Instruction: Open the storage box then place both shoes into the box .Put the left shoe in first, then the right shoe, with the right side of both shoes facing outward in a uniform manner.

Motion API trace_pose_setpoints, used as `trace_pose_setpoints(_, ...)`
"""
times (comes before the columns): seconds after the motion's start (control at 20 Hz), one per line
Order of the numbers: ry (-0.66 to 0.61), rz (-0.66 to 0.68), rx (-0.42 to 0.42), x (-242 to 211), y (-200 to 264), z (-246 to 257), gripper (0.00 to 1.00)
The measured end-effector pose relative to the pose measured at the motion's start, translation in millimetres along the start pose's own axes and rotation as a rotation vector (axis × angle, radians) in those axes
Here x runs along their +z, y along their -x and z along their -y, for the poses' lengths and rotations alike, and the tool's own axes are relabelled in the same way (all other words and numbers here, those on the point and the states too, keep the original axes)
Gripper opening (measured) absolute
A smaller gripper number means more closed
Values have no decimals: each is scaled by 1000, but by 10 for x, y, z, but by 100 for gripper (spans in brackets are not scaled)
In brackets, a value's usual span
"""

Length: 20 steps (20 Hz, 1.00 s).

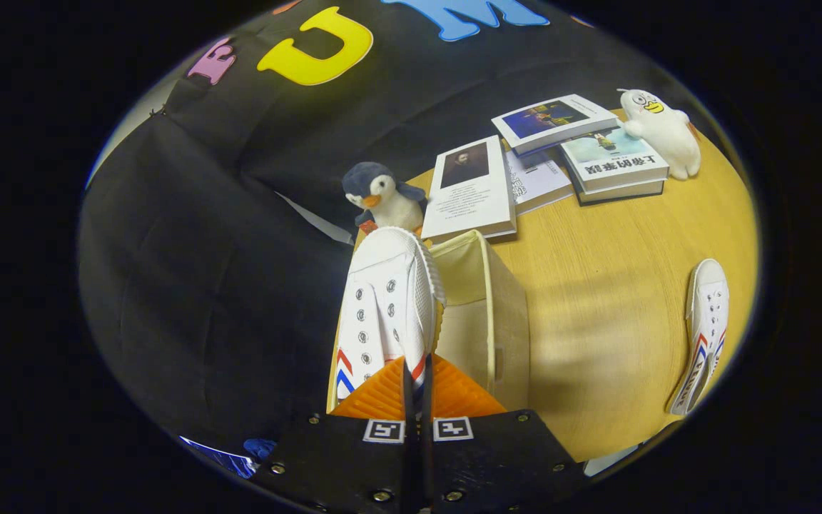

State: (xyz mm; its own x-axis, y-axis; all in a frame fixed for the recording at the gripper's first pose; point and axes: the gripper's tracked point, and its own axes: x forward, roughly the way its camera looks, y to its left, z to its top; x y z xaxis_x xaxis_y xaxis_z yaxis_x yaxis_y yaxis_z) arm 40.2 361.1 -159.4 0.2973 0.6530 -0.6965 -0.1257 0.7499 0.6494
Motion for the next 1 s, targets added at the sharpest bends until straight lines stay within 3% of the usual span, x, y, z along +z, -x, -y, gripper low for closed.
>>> trace_pose_setpoints(1.0,19,-132,-200,-580,-1018,28,0)
